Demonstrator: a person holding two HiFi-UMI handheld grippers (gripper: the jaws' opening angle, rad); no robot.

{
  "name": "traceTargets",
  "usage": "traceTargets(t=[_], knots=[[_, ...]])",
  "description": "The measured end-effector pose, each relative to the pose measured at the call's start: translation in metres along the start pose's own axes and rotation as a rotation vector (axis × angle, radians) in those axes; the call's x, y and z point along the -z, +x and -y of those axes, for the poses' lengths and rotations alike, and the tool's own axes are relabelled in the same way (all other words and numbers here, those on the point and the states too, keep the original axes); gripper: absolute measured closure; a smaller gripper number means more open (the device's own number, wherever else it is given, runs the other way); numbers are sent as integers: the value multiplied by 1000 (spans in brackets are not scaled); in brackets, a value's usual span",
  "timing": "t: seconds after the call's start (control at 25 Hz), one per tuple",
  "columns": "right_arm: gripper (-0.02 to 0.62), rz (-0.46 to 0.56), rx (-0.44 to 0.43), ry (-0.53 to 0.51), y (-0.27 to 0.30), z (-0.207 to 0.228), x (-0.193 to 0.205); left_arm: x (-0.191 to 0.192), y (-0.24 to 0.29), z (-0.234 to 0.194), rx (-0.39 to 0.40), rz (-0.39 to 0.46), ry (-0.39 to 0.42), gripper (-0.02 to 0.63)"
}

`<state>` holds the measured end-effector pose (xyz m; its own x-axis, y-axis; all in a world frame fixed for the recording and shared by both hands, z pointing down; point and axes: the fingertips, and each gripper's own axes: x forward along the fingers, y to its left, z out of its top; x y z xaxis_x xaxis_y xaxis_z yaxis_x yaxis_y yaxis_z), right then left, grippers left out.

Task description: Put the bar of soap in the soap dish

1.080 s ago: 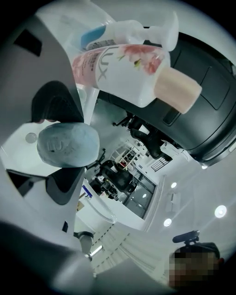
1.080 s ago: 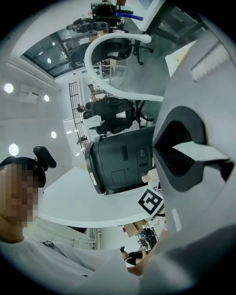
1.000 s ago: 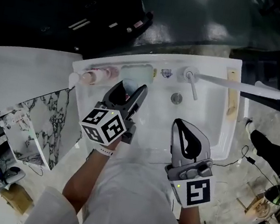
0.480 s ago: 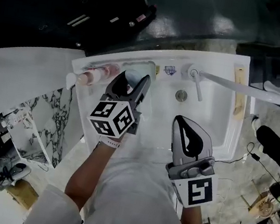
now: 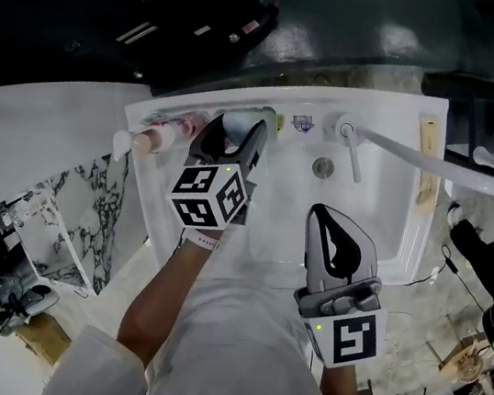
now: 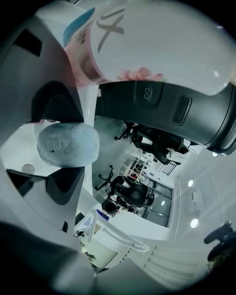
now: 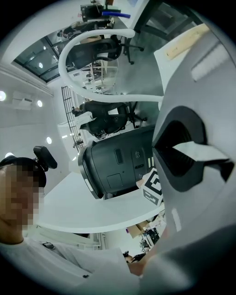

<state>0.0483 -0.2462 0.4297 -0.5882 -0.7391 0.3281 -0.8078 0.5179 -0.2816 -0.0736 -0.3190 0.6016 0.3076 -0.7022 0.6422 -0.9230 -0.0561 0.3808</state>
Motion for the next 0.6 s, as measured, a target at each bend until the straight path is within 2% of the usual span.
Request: traceTargets(t=[0.6], knots=[[589, -11, 8, 26, 11, 5, 2, 18, 25, -18, -103, -81, -6, 311]])
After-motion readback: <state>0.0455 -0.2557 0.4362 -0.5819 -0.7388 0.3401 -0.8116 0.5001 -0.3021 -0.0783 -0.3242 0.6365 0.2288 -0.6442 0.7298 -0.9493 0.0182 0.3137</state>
